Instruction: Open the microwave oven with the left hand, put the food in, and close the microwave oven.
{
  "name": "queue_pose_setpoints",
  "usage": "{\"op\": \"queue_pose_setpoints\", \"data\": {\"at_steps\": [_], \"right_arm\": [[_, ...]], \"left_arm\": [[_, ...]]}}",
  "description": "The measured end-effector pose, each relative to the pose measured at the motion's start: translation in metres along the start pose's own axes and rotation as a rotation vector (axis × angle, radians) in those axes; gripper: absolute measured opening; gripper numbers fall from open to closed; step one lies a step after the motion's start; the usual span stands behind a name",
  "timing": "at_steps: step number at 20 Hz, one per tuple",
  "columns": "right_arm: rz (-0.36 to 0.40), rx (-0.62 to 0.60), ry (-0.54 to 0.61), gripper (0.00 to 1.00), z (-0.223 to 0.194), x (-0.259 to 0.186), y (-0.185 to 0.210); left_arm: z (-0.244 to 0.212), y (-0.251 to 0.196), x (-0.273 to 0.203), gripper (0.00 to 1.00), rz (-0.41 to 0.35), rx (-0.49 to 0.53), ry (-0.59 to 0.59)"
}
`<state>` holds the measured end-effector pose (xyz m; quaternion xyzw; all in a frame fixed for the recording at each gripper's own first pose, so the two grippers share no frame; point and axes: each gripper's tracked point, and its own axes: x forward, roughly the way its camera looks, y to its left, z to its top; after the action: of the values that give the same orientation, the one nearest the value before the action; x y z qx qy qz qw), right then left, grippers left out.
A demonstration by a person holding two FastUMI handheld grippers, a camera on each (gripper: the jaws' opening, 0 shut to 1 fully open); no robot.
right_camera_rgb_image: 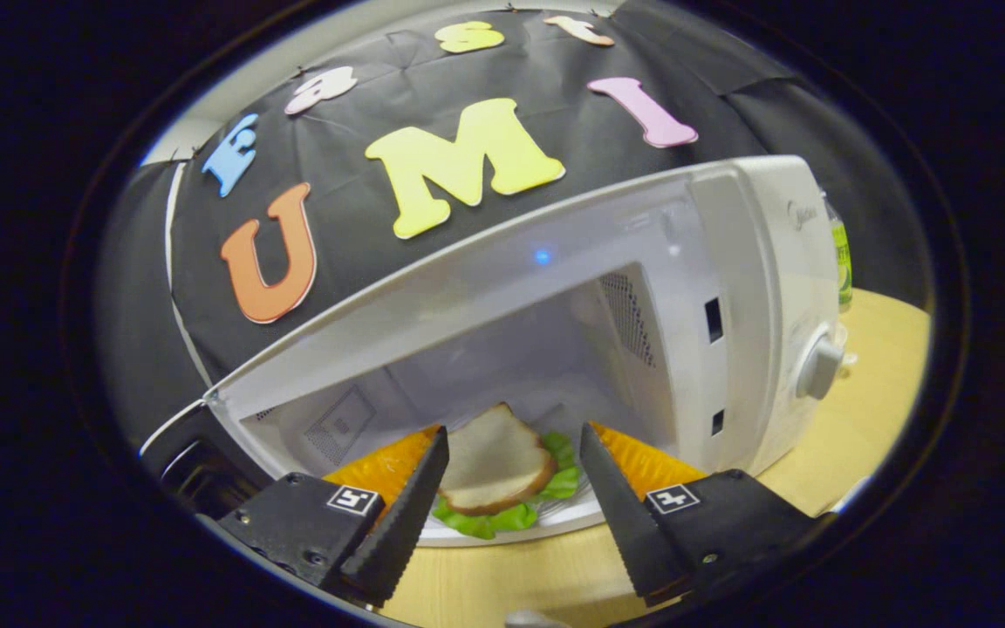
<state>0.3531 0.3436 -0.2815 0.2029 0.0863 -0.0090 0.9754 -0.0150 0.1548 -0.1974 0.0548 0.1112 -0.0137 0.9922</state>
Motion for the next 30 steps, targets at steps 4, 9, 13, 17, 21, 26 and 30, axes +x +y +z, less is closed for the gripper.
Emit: {"op": "queue_pose_setpoints", "data": {"at_steps": [4,9,13,17,21,26,30], "right_arm": [[0.018,-0.078,-0.024,0.97,0.043,-0.035,-0.007],[0.063,-0.122,-0.056,0.98,0.112,-0.105,-0.016],[0.077,-0.170,-0.062,0.90,0.163,-0.178,-0.039],[0.067,-0.283,-0.093,0.90,0.217,-0.236,-0.070],[0.043,-0.346,-0.128,0.98,0.257,-0.292,-0.104],[-0.017,-0.357,-0.145,0.98,0.284,-0.341,-0.142],[-0.039,-0.384,-0.152,0.98,0.294,-0.359,-0.152]], "left_arm": [[0.019,-0.006,-0.007,0.97,-0.008,0.002,-0.031],[0.047,-0.012,-0.023,0.97,-0.038,-0.002,-0.081],[0.062,-0.016,-0.027,0.97,-0.056,-0.030,-0.102],[0.078,-0.013,-0.028,0.97,-0.060,-0.042,-0.130],[0.098,-0.001,-0.028,0.97,-0.030,-0.039,-0.168],[0.117,0.009,-0.030,0.95,-0.006,-0.048,-0.205],[0.118,0.027,-0.027,0.64,0.037,-0.048,-0.214]]}}
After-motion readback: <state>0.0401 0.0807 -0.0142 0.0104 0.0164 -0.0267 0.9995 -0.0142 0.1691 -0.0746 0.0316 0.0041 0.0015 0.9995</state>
